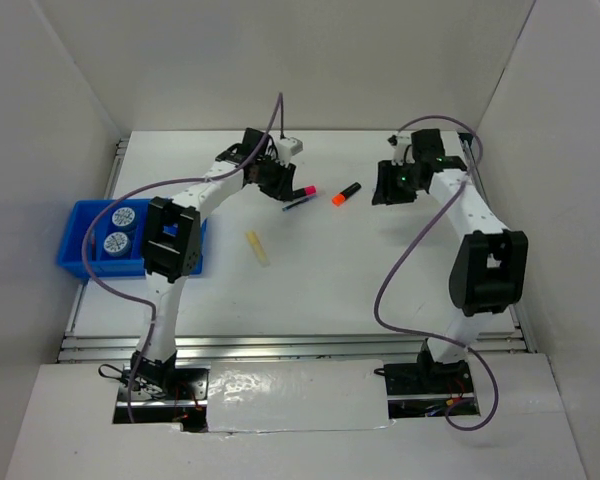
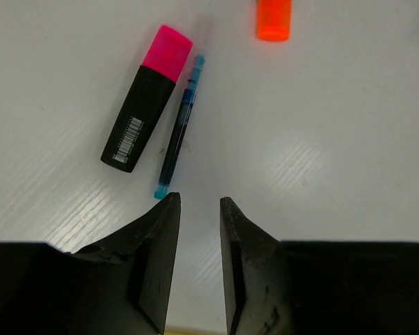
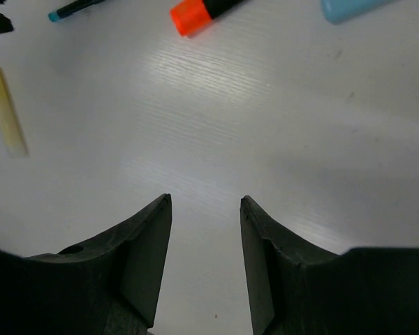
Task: Sort the stationery into containers
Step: Pick up the pen from the center of the board.
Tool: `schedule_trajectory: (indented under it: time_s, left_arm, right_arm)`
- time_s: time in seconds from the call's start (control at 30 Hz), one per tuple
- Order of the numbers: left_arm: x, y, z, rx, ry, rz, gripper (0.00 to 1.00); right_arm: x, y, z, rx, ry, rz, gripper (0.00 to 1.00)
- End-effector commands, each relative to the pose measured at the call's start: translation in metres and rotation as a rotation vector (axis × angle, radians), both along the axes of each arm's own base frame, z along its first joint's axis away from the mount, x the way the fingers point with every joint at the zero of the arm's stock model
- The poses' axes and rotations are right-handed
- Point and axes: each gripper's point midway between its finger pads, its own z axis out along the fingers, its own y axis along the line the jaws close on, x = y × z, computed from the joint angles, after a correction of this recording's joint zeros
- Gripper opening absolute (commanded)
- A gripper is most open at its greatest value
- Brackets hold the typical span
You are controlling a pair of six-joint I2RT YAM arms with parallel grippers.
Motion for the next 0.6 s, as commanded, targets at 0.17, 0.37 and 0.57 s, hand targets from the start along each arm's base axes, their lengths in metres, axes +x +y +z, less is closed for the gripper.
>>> schedule_trajectory:
  time_s: [0.17, 0.37, 0.57]
  left_arm:
    - [0.016, -0.025, -0.024, 0.078, -0.019, 0.022, 0.41]
    - [0.019, -0.032, -0.038, 0.117, -0.044, 0.011, 0.42]
    - [0.029, -0.031, -0.051, 0.154, -0.06, 0.021, 0.44]
  right_arm:
    - [-0.026, -0.028, 0.038, 0.031, -0.066, -0.072, 0.52]
    - [-0.027, -0.027, 0.041, 0.043, -0.053, -0.073, 0.52]
    - [-0.031, -0.026, 0.038, 0.049, -0.046, -0.072, 0.52]
